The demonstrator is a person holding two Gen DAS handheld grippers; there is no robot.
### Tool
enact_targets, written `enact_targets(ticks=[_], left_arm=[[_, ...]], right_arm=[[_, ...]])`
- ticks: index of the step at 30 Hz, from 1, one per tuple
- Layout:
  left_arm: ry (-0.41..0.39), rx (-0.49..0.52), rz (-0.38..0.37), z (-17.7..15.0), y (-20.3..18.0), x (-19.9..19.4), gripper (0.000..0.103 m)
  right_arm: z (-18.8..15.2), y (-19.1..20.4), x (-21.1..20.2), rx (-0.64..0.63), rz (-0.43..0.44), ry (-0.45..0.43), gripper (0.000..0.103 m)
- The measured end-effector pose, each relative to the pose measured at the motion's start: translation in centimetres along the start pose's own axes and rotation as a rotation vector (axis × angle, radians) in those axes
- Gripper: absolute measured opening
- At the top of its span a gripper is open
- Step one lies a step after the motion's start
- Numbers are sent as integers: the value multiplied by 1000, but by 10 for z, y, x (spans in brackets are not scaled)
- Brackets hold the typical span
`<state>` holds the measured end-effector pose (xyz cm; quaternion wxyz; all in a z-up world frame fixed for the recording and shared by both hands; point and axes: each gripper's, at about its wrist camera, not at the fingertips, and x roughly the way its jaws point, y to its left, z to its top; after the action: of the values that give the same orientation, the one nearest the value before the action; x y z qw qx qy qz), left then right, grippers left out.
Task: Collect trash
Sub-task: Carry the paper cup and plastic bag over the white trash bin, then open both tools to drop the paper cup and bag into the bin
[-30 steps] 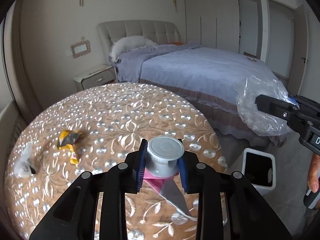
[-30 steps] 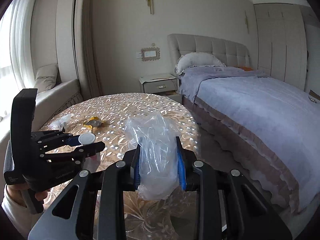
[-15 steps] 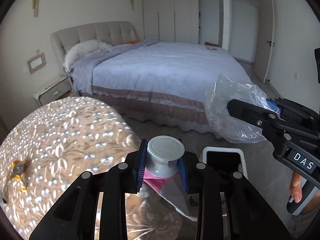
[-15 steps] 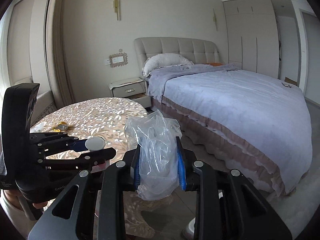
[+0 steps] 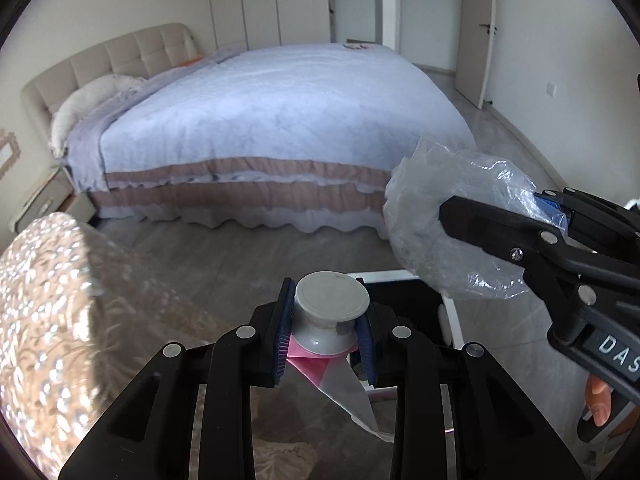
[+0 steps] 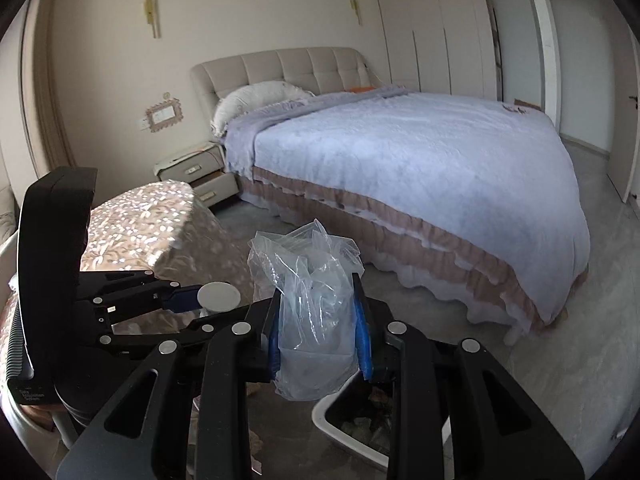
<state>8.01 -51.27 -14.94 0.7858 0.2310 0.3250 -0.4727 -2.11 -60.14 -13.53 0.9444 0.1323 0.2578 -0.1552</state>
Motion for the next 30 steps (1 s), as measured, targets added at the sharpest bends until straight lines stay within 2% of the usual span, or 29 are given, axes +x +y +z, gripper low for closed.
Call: enact_targets(ticks=[9, 14, 16, 17, 18, 19, 20, 23, 30], left_arm=[[72, 32, -92, 1, -29, 81, 29], [119, 44, -86, -3, -45, 122, 29], [138, 41, -88, -3, -49, 134, 32], [158, 43, -93, -4, -49, 142, 62], [187, 49, -71, -7, -51, 148, 96], [205, 59, -50, -7, -51, 156, 98], [219, 71, -61, -11, -52, 162, 98], [270, 65, -88, -18, -52, 172, 98], [295, 71, -80, -28, -49, 177, 98]], right_arm=[[-23, -52, 36, 78, -76, 100, 30], [-40, -77, 61, 126, -107, 176, 30], [-47, -83, 69, 138, -115, 195, 31], [-51, -85, 74, 142, -118, 214, 36], [-55, -88, 79, 140, -132, 234, 40], [-56, -90, 82, 136, -158, 243, 59], [-59, -92, 86, 133, -166, 254, 81], [-69, -100, 97, 161, -150, 301, 92], [-82, -104, 107, 198, -156, 346, 97]])
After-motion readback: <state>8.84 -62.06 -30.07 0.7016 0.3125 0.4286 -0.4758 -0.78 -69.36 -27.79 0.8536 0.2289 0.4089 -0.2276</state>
